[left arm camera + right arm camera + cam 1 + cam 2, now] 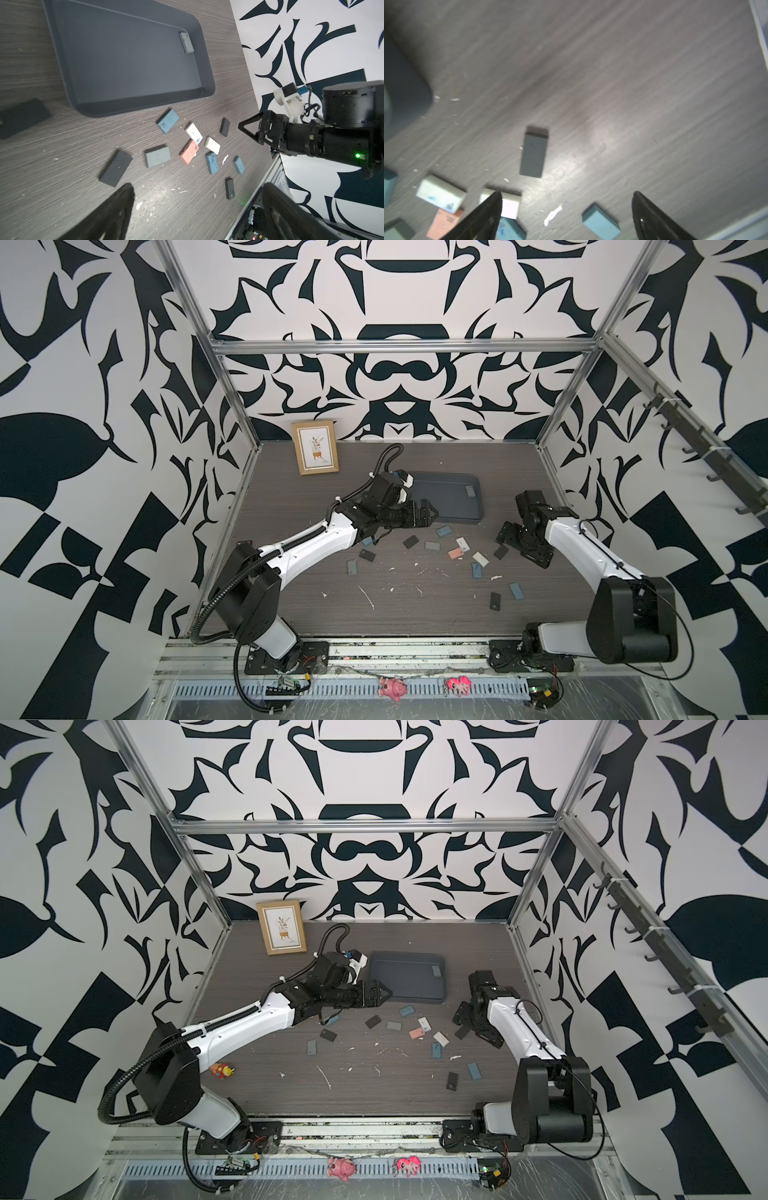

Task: Put the eraser in the storage box
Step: Place the eraser in the storage box, then move the eraser to the center of the board.

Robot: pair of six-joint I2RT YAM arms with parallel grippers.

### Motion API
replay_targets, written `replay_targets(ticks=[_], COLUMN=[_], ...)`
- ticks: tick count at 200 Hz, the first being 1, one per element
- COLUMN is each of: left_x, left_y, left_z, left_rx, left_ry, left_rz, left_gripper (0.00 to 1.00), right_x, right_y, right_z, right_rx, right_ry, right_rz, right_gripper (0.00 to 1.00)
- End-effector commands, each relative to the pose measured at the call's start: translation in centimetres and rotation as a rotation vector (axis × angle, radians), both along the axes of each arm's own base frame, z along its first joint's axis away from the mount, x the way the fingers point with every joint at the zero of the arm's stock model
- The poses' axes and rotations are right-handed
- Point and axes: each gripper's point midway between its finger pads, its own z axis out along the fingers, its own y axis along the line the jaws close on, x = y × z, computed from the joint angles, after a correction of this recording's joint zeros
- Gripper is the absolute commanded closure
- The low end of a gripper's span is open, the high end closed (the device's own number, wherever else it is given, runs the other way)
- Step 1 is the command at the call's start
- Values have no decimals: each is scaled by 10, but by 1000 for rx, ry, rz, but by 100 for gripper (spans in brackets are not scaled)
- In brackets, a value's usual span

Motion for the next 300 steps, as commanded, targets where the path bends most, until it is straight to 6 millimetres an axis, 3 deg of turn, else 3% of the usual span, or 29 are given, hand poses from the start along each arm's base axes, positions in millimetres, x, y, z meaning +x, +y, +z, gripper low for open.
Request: replay_targets(ticks=[1, 52, 160, 186, 232, 300], left_x=[-8, -9, -10, -10, -9, -9], left_y=[-6, -8, -11, -11, -10, -9], left_z=[-8, -8, -11, -15, -14, -16], left_rx=[-26, -57, -63, -59, -57, -42], left_ry=[26, 14, 11, 20, 16, 18], left_rz=[-20, -27, -44, -39, -32, -33], left_gripper=[1, 1, 1, 1, 1, 1], right_x=[-20, -62, -76, -66, -29, 13], right_y=[0, 3, 42, 51, 64, 68], right_z=[-3, -31, -59, -62, -55, -43], right_rx=[25, 48, 164, 191, 249, 262], right_ry=[22, 129, 116, 95, -24, -84], right_rz=[-116, -251, -307, -273, -164, -57], right_gripper=[2, 2, 2, 2, 2, 2])
